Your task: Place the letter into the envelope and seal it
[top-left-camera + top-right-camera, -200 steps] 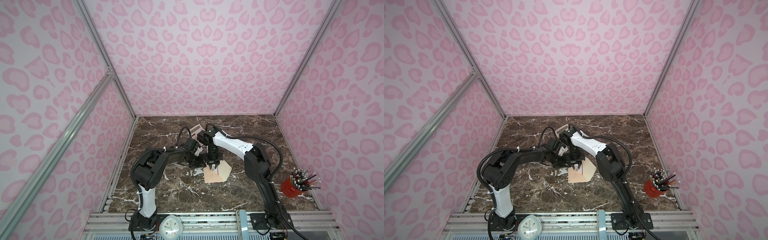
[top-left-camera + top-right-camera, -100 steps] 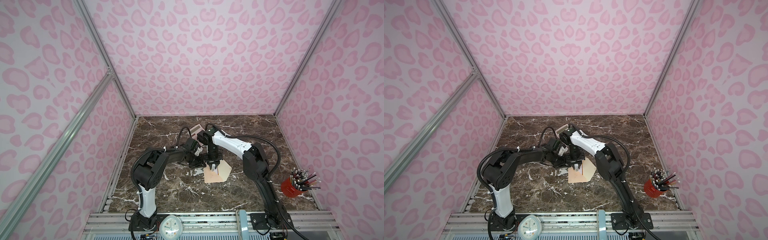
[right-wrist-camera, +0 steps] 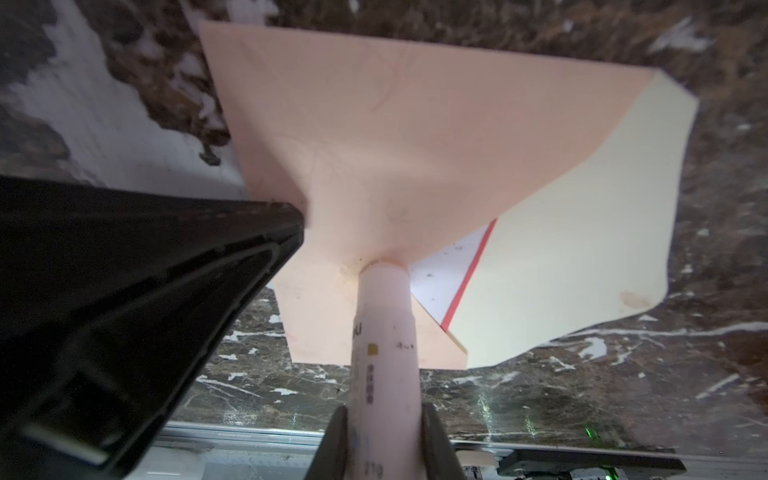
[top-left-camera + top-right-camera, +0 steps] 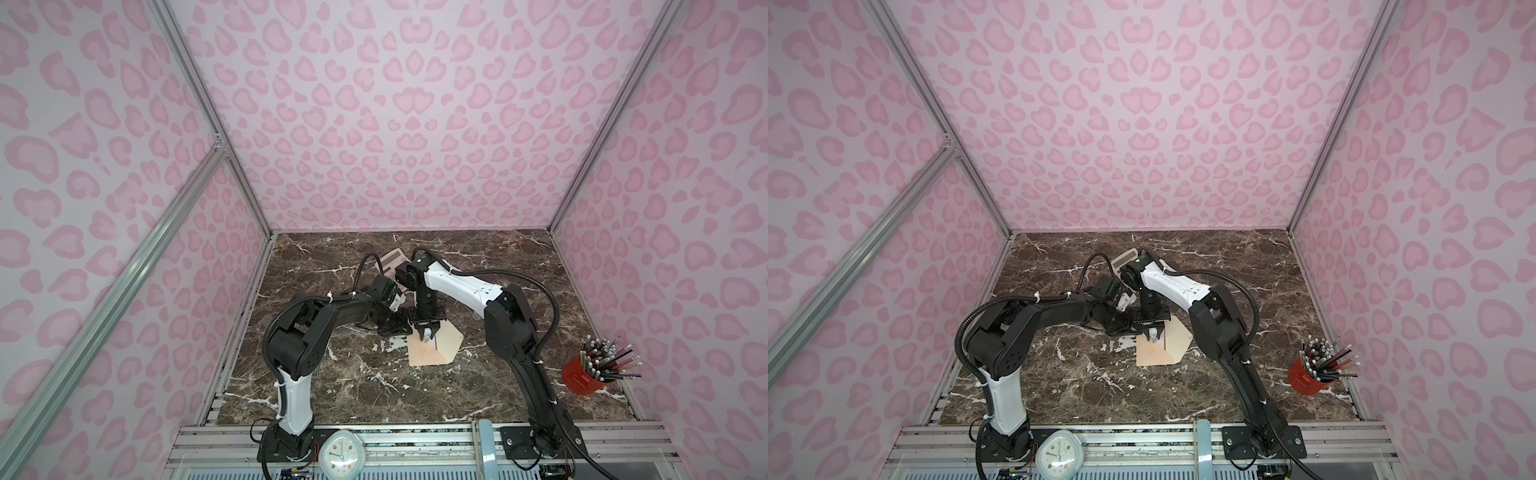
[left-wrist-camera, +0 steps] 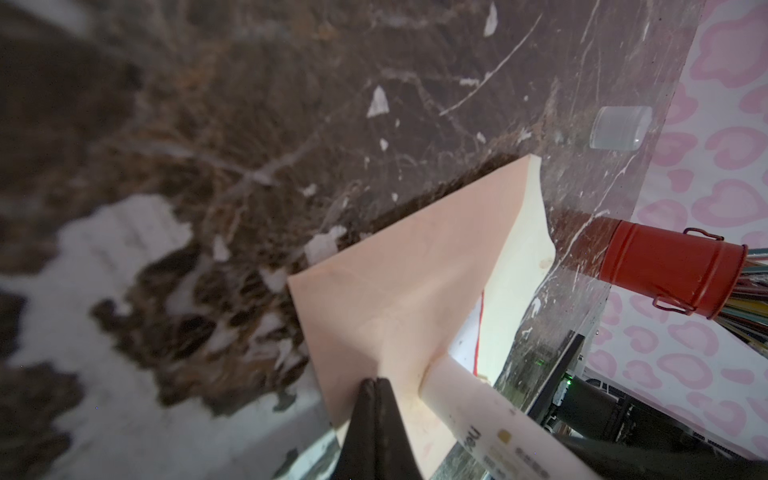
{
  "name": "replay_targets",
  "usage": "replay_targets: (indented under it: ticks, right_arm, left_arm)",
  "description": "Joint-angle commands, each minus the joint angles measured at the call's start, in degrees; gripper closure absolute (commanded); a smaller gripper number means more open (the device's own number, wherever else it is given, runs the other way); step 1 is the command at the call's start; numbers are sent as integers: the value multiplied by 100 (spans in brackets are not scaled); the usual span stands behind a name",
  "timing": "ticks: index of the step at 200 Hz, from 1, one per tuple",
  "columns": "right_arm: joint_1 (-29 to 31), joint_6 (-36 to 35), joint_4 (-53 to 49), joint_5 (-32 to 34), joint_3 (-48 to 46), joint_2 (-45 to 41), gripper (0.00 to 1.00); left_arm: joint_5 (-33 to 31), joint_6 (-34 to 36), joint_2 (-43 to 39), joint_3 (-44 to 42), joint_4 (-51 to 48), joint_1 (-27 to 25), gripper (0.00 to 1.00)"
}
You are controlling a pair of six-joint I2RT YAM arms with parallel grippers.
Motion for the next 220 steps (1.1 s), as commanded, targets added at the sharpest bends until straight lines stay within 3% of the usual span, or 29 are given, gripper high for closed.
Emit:
replay_targets:
  ticks: [1,103,220]
  right_arm:
    - [-45,28,215,907,-86,245,100]
    - [-99,28,-19,1050,53,220,100]
    - [-121,-109,-517,387,756,-28,100]
  left_arm:
    - [-203,70,48,21,-205,5,96]
    - [-310,183,92,123,-358,9,96]
    - [-330,272,126,212,-468,9,96]
